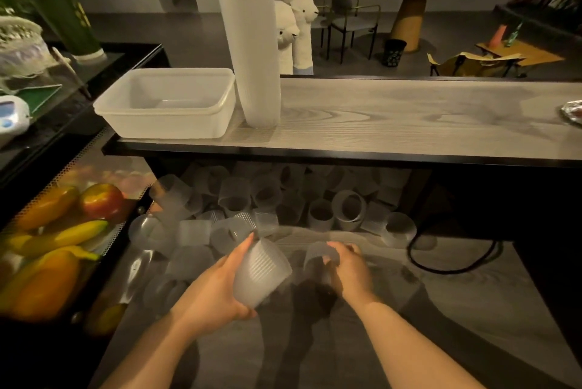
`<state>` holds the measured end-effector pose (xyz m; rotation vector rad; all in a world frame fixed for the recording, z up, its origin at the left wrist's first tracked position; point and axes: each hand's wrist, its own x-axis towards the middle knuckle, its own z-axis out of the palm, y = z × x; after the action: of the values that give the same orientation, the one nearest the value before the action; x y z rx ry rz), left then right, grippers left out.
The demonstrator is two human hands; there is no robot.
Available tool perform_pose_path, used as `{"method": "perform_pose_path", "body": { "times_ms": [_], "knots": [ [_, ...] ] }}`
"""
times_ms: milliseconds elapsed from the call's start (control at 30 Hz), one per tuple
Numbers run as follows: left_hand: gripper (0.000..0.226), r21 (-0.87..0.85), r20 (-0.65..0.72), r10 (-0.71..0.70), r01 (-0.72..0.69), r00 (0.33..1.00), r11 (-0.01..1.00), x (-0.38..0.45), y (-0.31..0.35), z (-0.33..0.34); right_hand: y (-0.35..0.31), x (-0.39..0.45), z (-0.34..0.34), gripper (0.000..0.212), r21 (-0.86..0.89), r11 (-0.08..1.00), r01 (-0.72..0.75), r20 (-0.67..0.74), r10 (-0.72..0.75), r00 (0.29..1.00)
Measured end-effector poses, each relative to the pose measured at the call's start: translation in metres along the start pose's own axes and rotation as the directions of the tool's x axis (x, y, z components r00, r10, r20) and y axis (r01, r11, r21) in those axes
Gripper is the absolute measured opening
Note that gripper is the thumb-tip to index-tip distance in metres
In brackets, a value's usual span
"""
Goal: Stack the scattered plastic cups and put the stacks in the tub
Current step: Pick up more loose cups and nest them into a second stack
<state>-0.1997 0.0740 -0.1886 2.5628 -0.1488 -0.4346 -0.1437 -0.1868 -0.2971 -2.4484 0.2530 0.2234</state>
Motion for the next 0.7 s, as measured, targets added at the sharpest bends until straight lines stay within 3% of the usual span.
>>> {"method": "perform_pose_path", "body": {
  "times_ms": [67, 133, 200, 267, 367, 567, 633, 700],
  "knots": [
    [0.133, 0.024, 0.046, -0.021, 0.020, 0.999, 1.000, 0.001, 0.000, 0.000, 0.001, 0.002, -0.018, 0.022, 0.118, 0.993, 0.001, -0.109, 0.012, 0.994],
    [0.131, 0.019, 0.095, -0.029, 0.027, 0.995, 0.999, 0.003, 0.002, 0.002, -0.006, 0.003, -0.045, 0.015, 0.235, 0.970, -0.068, -0.132, 0.101, 0.986],
    [0.129, -0.021, 0.129, -0.013, 0.016, 0.992, 1.000, 0.008, 0.007, 0.004, -0.015, -0.001, -0.067, 0.018, 0.465, 0.881, -0.091, 0.010, 0.098, 0.995],
    [0.129, -0.073, 0.158, 0.019, -0.007, 0.987, 0.997, 0.015, 0.016, 0.005, -0.025, -0.011, -0.077, 0.031, 0.571, 0.819, -0.051, 0.148, -0.042, 0.988],
    [0.131, -0.136, 0.219, 0.079, -0.049, 0.973, 0.989, 0.028, 0.033, 0.005, -0.024, -0.019, -0.070, 0.042, 0.534, 0.845, -0.015, 0.216, -0.120, 0.969],
    [0.128, -0.160, 0.276, 0.117, -0.074, 0.954, 0.984, 0.055, 0.041, 0.009, -0.017, -0.007, -0.053, 0.042, 0.458, 0.878, -0.137, 0.267, 0.011, 0.964],
    [0.127, -0.157, 0.264, 0.107, -0.067, 0.958, 0.985, 0.063, 0.042, 0.012, -0.019, -0.004, -0.044, 0.038, 0.396, 0.914, -0.082, 0.275, -0.033, 0.961],
    [0.127, -0.167, 0.258, 0.111, -0.069, 0.960, 0.984, 0.071, 0.040, 0.016, -0.019, 0.000, -0.039, 0.048, 0.294, 0.955, -0.041, 0.354, -0.069, 0.933]
  ]
}}
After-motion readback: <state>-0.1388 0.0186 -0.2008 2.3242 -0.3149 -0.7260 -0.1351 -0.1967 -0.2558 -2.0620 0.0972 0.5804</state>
